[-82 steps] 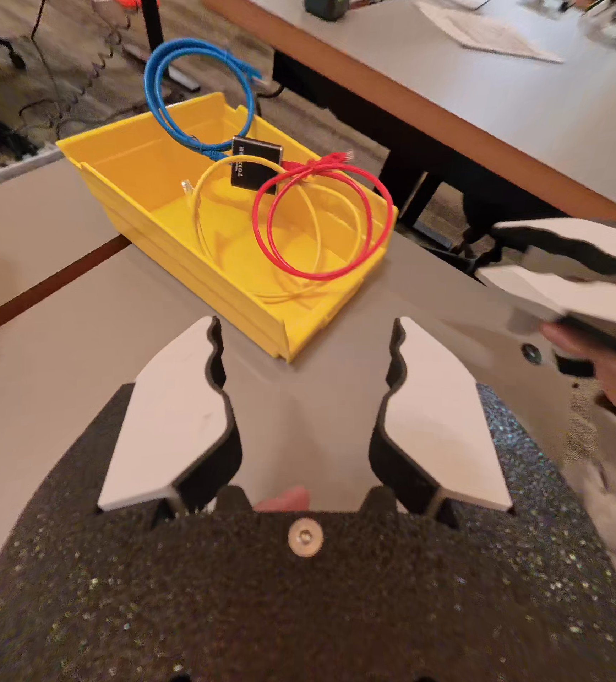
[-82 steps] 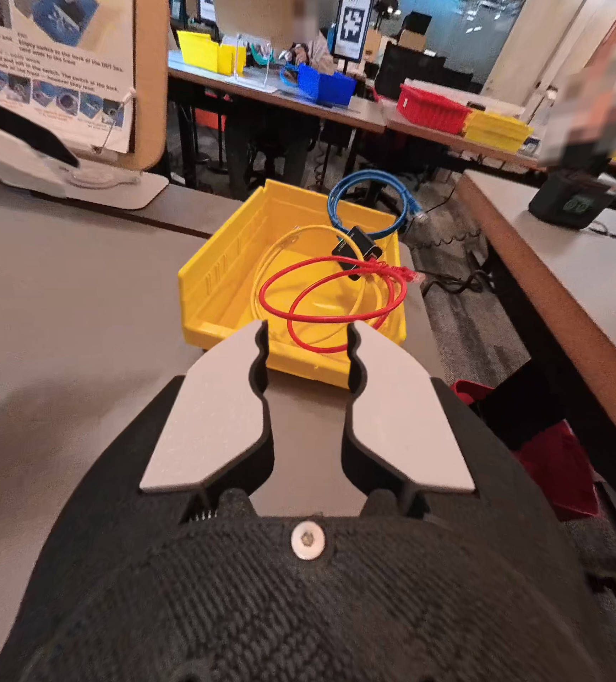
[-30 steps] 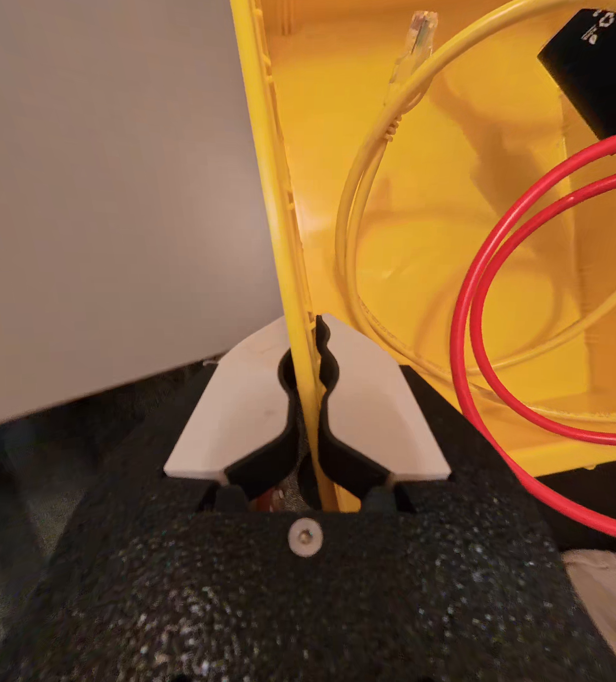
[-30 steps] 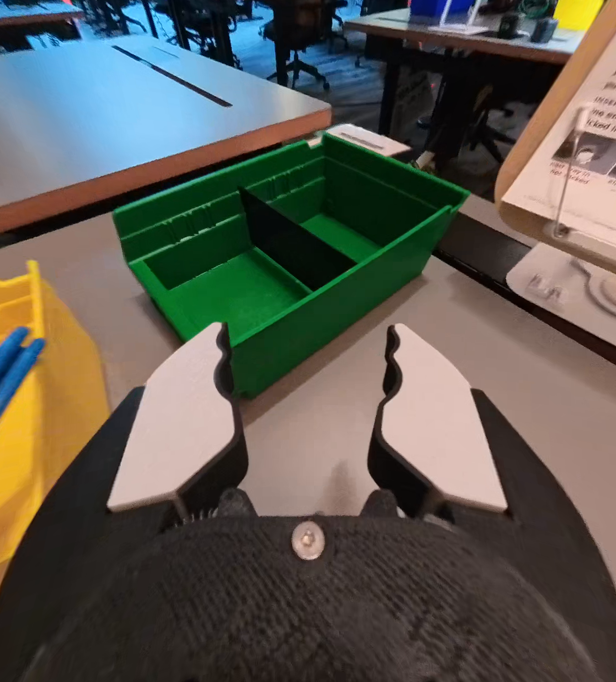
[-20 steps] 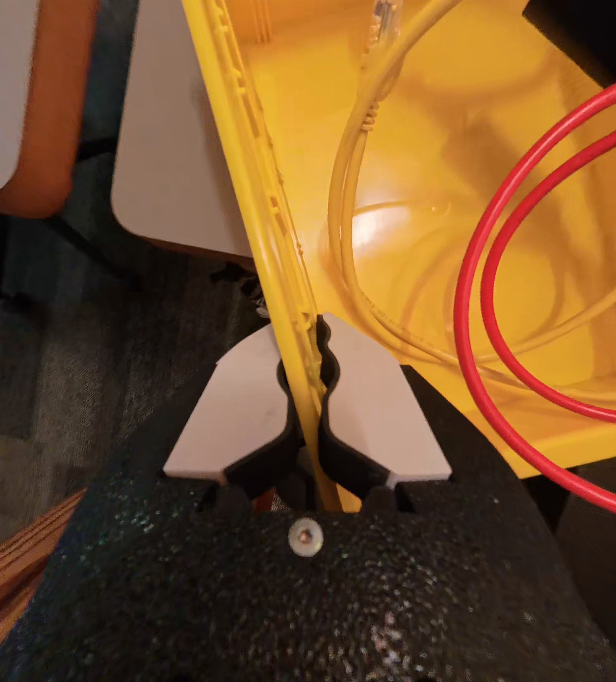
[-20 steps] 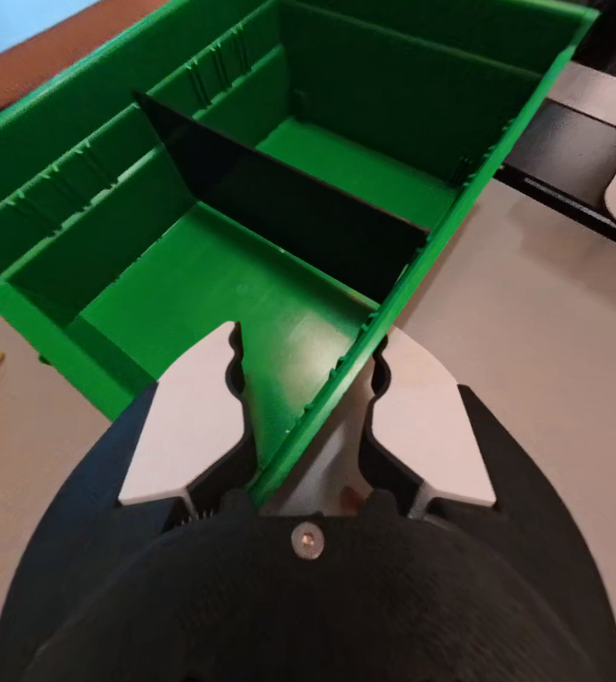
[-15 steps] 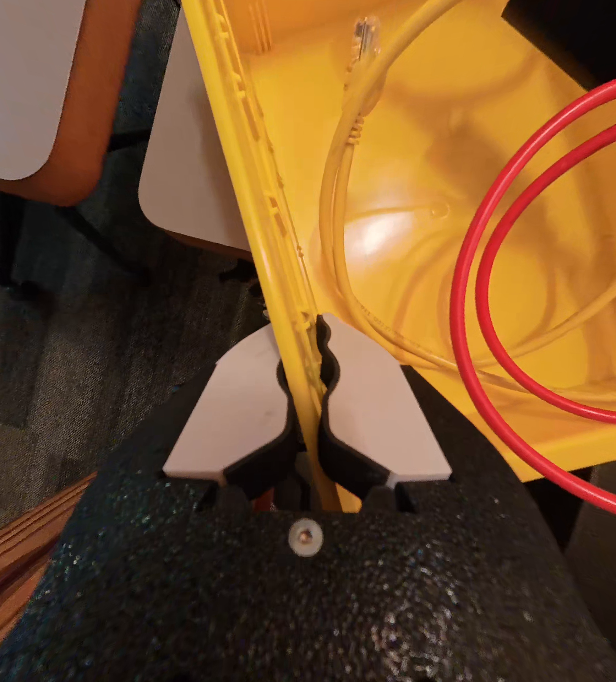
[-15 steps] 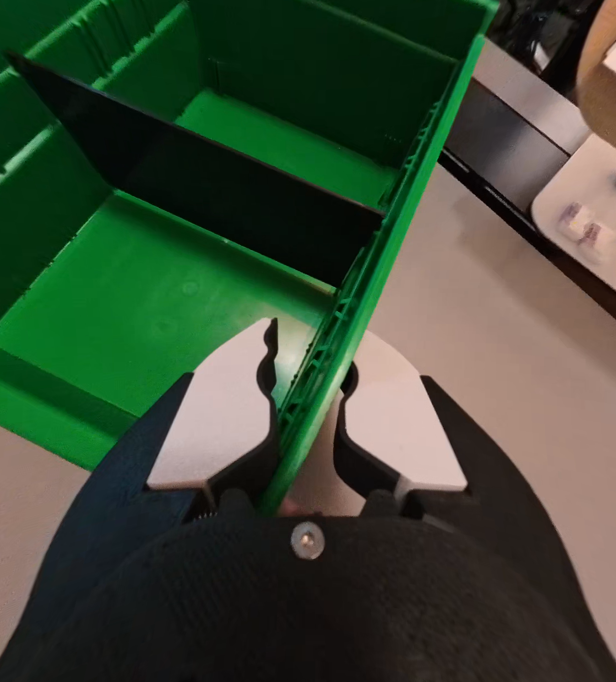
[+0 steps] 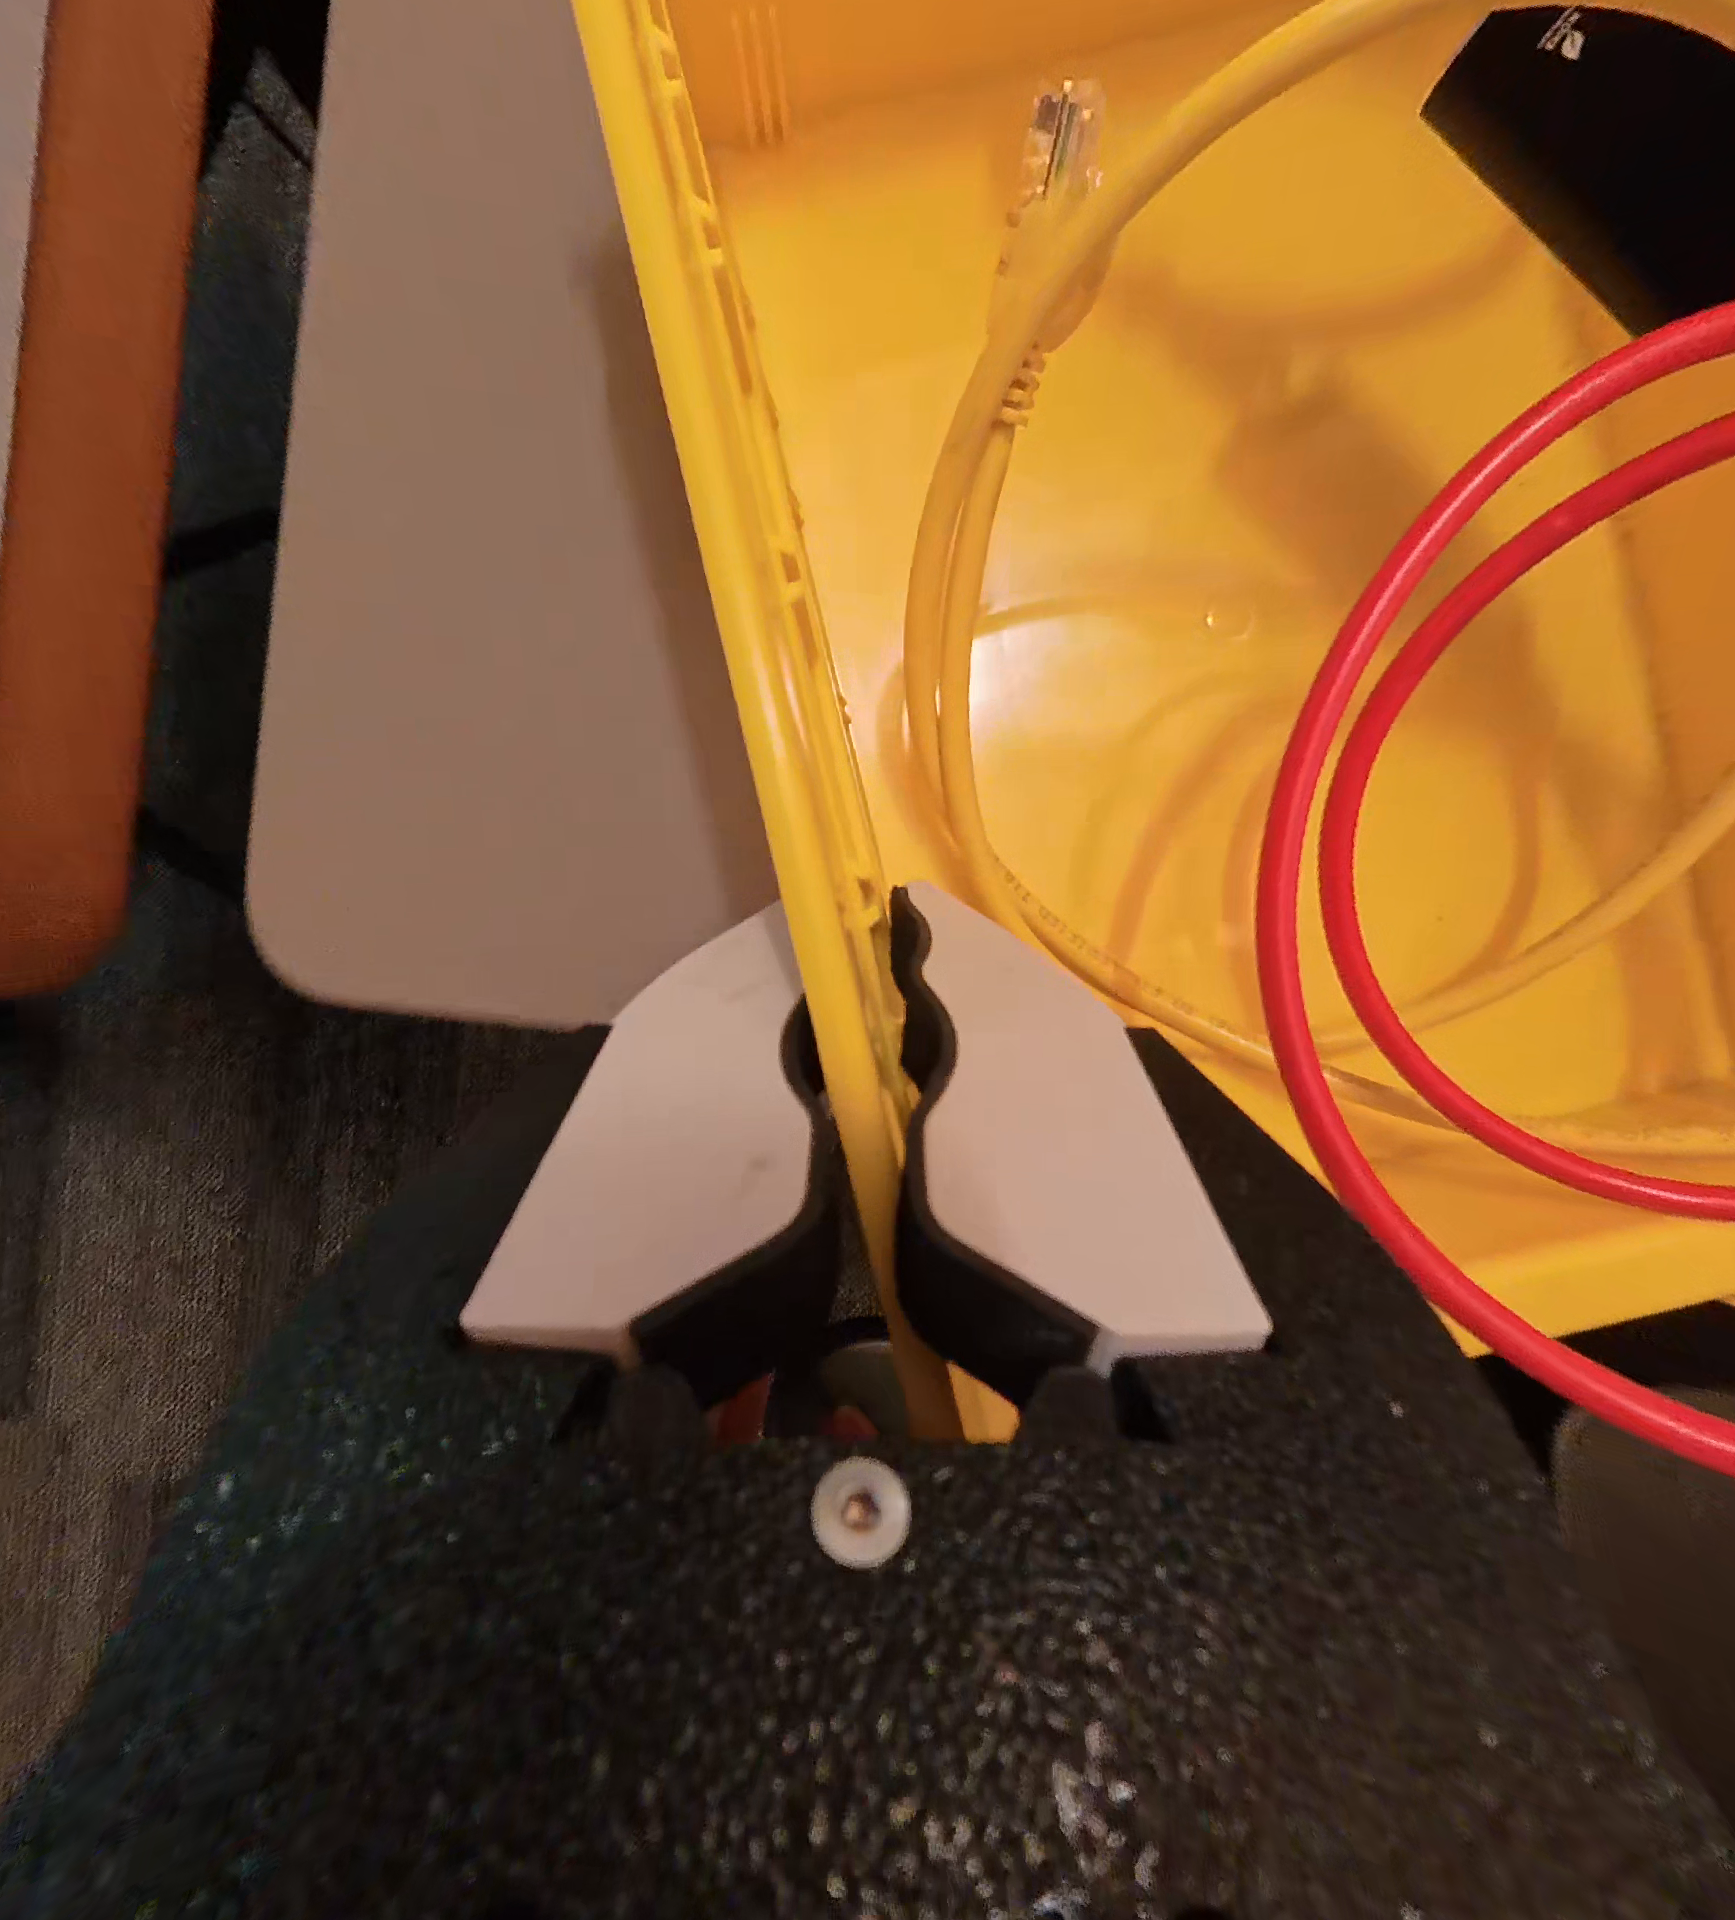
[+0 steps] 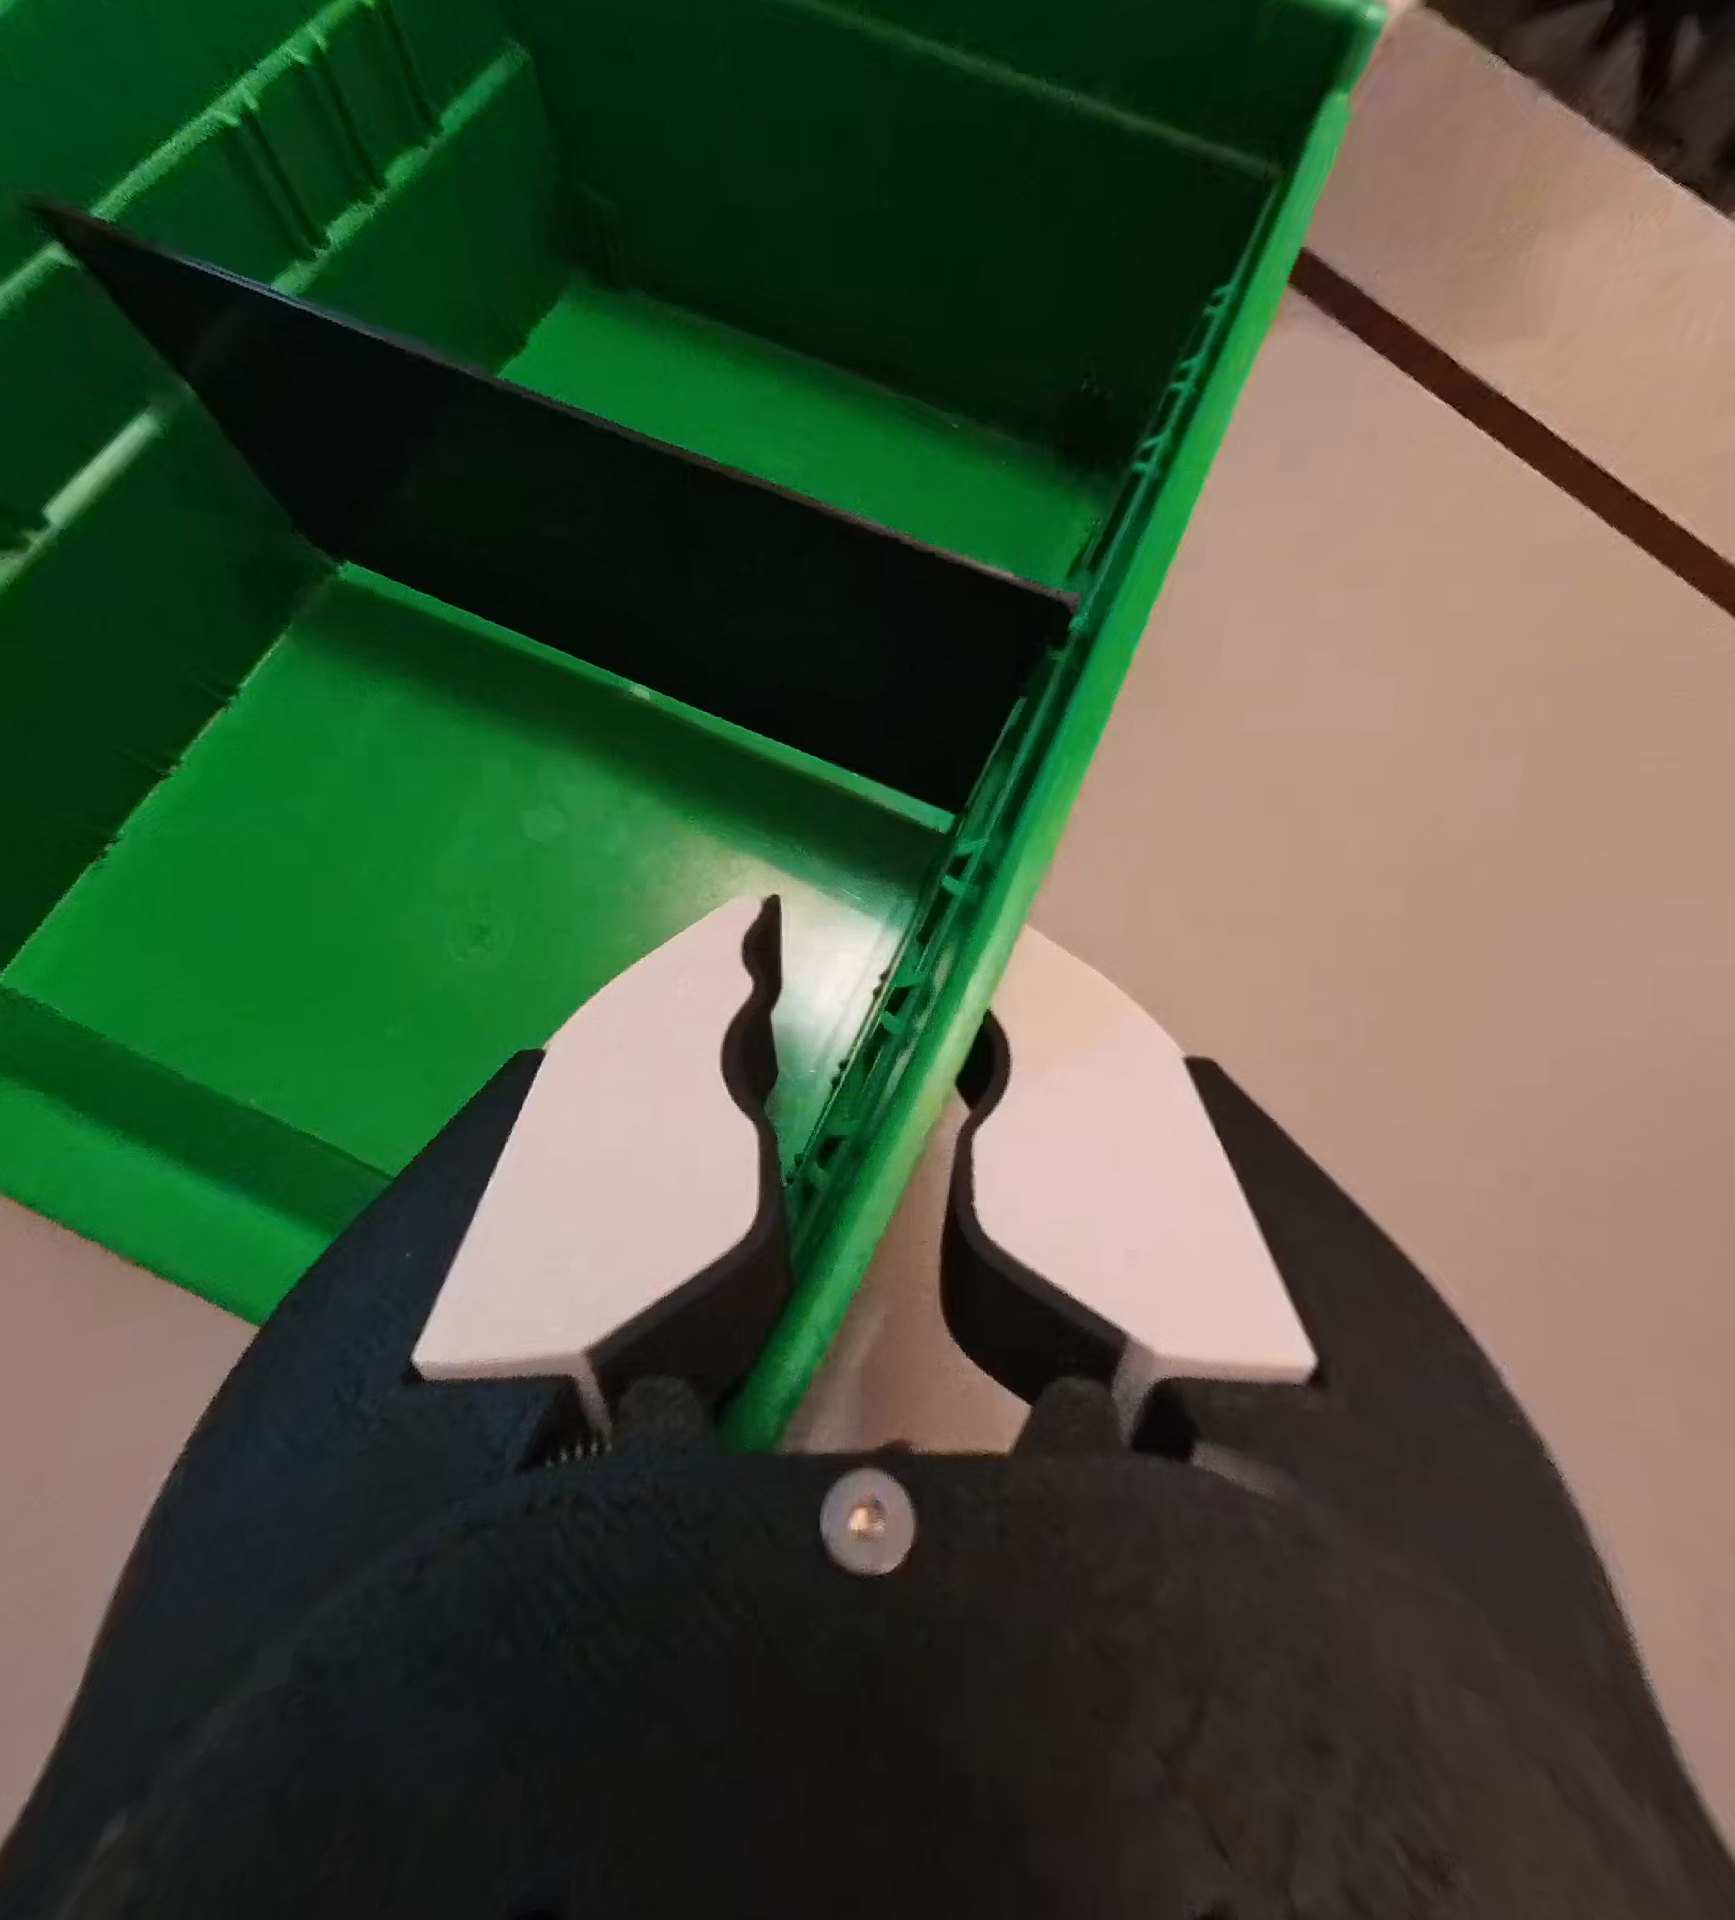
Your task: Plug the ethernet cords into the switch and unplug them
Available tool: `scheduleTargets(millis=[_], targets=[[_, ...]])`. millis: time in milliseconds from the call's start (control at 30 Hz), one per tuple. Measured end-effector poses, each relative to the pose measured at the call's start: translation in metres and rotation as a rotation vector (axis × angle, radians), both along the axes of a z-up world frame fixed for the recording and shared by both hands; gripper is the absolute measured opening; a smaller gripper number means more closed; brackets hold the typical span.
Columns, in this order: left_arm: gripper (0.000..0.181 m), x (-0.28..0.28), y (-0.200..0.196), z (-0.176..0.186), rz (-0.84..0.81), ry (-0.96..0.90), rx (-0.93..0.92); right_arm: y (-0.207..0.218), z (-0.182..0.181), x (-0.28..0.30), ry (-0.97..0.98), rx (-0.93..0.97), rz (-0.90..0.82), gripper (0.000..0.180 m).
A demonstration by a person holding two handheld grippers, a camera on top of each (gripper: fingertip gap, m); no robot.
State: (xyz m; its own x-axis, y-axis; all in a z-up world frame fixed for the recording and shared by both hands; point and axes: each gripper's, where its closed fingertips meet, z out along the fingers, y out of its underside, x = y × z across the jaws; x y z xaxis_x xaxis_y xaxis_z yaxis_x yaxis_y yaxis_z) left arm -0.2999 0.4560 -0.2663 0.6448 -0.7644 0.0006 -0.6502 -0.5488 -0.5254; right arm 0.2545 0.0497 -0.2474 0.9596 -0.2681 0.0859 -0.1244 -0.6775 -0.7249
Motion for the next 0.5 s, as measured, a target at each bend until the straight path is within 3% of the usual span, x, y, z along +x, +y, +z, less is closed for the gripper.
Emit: scheduleTargets(millis=[133,233,333,500], targets=[[0.006,0.064,0.012,-0.001,-0.042,-0.012,-0.012,-0.093,-0.001,0.064,-0.026,-0.027,-0.217,0.032],[0.006,0.12,0.024,-0.001,-0.089,-0.006,-0.003,-0.137,-0.003,0.101,-0.042,-0.012,-0.367,0.032],[0.006,0.173,0.038,-0.002,-0.133,0.0,0.005,-0.156,-0.011,0.131,-0.02,0.011,-0.443,0.032],[0.006,0.244,0.062,-0.003,-0.177,0.008,0.028,-0.155,-0.015,0.185,-0.018,0.032,-0.424,0.032]])
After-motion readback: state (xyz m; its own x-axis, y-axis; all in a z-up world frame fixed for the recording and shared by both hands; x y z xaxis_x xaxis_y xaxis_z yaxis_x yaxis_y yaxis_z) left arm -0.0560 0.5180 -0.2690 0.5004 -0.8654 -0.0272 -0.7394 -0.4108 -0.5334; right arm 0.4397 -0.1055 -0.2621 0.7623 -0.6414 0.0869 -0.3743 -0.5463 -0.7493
